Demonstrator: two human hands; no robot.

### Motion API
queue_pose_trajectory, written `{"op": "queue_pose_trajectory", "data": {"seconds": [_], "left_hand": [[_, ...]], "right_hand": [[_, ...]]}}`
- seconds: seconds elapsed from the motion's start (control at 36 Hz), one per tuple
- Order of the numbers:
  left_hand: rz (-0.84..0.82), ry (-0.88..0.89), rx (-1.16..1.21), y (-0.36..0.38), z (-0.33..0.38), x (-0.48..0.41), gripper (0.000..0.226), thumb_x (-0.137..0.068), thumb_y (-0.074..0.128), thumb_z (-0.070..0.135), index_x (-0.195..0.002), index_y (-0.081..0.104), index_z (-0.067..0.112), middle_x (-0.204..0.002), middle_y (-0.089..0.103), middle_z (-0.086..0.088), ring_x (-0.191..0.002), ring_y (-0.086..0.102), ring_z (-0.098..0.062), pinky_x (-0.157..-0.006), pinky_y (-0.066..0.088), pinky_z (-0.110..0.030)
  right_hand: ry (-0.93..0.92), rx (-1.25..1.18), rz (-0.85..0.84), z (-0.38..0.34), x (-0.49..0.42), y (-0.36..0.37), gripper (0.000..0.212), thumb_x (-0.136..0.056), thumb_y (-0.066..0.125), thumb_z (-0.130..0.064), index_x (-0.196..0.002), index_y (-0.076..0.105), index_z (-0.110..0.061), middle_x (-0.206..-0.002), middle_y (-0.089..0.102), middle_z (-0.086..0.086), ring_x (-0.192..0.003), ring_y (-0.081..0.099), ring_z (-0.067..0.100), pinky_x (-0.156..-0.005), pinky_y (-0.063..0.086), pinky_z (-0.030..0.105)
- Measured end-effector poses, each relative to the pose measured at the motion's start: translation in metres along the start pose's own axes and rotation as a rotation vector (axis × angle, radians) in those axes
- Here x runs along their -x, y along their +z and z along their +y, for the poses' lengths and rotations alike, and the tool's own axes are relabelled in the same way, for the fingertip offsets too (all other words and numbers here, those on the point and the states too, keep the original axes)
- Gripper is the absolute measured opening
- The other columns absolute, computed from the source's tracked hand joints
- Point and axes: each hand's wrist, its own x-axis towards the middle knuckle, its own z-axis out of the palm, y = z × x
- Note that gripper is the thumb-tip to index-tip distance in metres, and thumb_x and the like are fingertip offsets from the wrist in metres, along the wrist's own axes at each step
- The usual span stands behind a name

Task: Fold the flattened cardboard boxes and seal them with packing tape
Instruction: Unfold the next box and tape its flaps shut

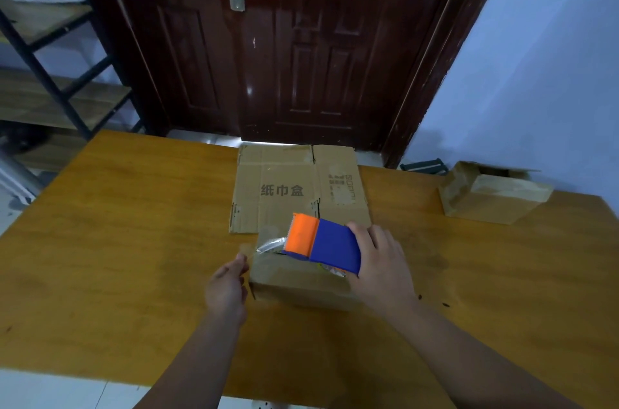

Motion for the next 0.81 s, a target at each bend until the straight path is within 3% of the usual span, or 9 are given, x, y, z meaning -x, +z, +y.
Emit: {"op": "queue_pose_trajectory", "data": {"seconds": [0.11, 0.25, 0.36, 0.47, 0.64, 0.75, 0.81], "left_hand": [[0.011, 0.047, -0.056, 0.001, 0.003, -0.002, 0.012, -0.091, 0.062, 0.026, -0.093, 0.066, 0.015, -0.092, 0.062, 0.001, -0.086, 0.049, -0.018, -0.061, 0.033, -0.030], [0.028, 0.012, -0.128, 0.003, 0.003, -0.001, 0.015, -0.090, 0.065, 0.029, -0.092, 0.065, 0.014, -0.100, 0.064, -0.004, -0.091, 0.052, -0.022, -0.064, 0.035, -0.032], [0.037, -0.020, -0.237, 0.007, 0.007, -0.005, 0.021, -0.090, 0.065, 0.028, -0.095, 0.065, 0.008, -0.108, 0.063, -0.009, -0.104, 0.054, -0.027, -0.091, 0.041, -0.044], [-0.005, 0.058, -0.363, 0.009, 0.014, -0.010, 0.022, -0.089, 0.065, 0.018, -0.090, 0.066, -0.003, -0.105, 0.065, -0.018, -0.103, 0.057, -0.034, -0.082, 0.042, -0.041], [-0.103, 0.036, -0.575, 0.010, 0.027, -0.017, 0.031, -0.092, 0.062, 0.020, -0.067, 0.054, 0.003, -0.071, 0.053, -0.010, -0.078, 0.050, -0.026, -0.073, 0.037, -0.040], [-0.115, 0.002, -0.734, 0.002, 0.026, -0.017, 0.030, -0.090, 0.060, 0.007, -0.064, 0.046, 0.002, -0.066, 0.043, -0.007, -0.071, 0.040, -0.023, -0.064, 0.029, -0.036], [-0.087, 0.040, -0.717, -0.002, 0.019, -0.015, 0.011, -0.089, 0.057, -0.001, -0.079, 0.056, -0.004, -0.075, 0.053, -0.011, -0.080, 0.049, -0.028, -0.067, 0.033, -0.037]], "right_hand": [[-0.003, 0.012, -0.011, 0.001, 0.001, 0.001, 0.067, -0.073, 0.075, -0.032, -0.131, 0.046, -0.017, -0.107, 0.051, 0.005, -0.096, 0.051, 0.020, -0.082, 0.045, 0.036], [-0.011, 0.001, -0.001, 0.002, 0.000, 0.001, 0.065, -0.074, 0.075, -0.032, -0.130, 0.047, -0.016, -0.106, 0.051, 0.006, -0.095, 0.051, 0.020, -0.081, 0.046, 0.036], [-0.002, -0.013, 0.005, 0.002, -0.002, 0.002, 0.065, -0.075, 0.074, -0.031, -0.131, 0.046, -0.016, -0.109, 0.050, 0.005, -0.098, 0.050, 0.020, -0.084, 0.044, 0.036], [0.015, -0.027, 0.012, 0.002, -0.005, 0.002, 0.064, -0.074, 0.074, -0.027, -0.131, 0.048, -0.013, -0.108, 0.051, 0.008, -0.099, 0.050, 0.023, -0.084, 0.044, 0.039], [0.013, -0.043, 0.036, 0.000, -0.004, 0.002, 0.064, -0.069, 0.079, -0.023, -0.126, 0.053, -0.008, -0.103, 0.054, 0.011, -0.093, 0.053, 0.026, -0.078, 0.042, 0.038], [-0.004, -0.062, 0.073, -0.001, -0.003, 0.003, 0.065, -0.061, 0.083, -0.018, -0.119, 0.056, -0.006, -0.098, 0.056, 0.012, -0.087, 0.056, 0.026, -0.073, 0.043, 0.036], [-0.010, -0.058, 0.074, 0.000, -0.003, 0.004, 0.067, -0.061, 0.085, -0.020, -0.120, 0.056, -0.006, -0.099, 0.056, 0.011, -0.087, 0.056, 0.025, -0.073, 0.044, 0.036]]}}
